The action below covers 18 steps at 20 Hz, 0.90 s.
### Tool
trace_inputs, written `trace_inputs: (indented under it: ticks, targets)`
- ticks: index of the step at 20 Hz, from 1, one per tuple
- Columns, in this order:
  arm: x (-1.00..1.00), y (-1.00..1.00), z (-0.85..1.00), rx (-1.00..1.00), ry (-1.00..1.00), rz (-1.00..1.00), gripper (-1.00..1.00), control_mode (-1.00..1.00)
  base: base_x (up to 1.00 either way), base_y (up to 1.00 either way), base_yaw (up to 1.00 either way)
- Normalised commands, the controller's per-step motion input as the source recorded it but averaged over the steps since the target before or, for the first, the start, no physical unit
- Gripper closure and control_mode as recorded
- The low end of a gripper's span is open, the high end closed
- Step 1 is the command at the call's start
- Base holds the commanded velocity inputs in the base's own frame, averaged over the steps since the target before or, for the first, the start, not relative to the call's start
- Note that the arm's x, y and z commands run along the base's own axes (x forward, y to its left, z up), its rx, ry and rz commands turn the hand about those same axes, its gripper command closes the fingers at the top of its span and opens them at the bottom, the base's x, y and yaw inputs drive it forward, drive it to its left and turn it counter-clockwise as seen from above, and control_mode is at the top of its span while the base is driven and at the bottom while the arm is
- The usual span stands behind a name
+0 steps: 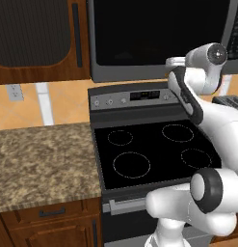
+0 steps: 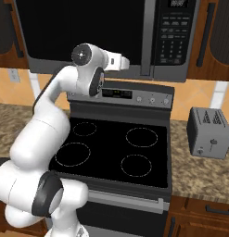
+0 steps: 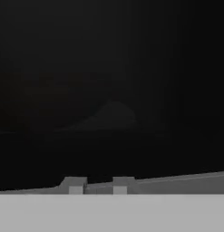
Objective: Open the microwave, place the bowl with waffle inside the microwave, then close the microwave door and turn it on.
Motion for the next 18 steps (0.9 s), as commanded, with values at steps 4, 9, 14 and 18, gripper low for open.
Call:
trace_inputs:
  ticks: [4, 9, 14, 18]
  targets:
    - [-0.11, -0.45, 0.16, 0.17, -0.02, 0.22, 1.00, -1.00, 0.00, 0.00, 0.00]
    - [-1.00, 0.00, 0.47, 0.11, -0.28, 0.06, 1.00, -1.00, 0.00, 0.00, 0.00]
    - [-1.00, -0.04, 0.08, 0.02, -0.38, 0.00, 1.00, -1.00, 0.00, 0.00, 0.00]
    - [-0.92, -0.35, -0.11, 0.10, -0.06, -0.10, 1.00, -1.00, 0.00, 0.00, 0.00]
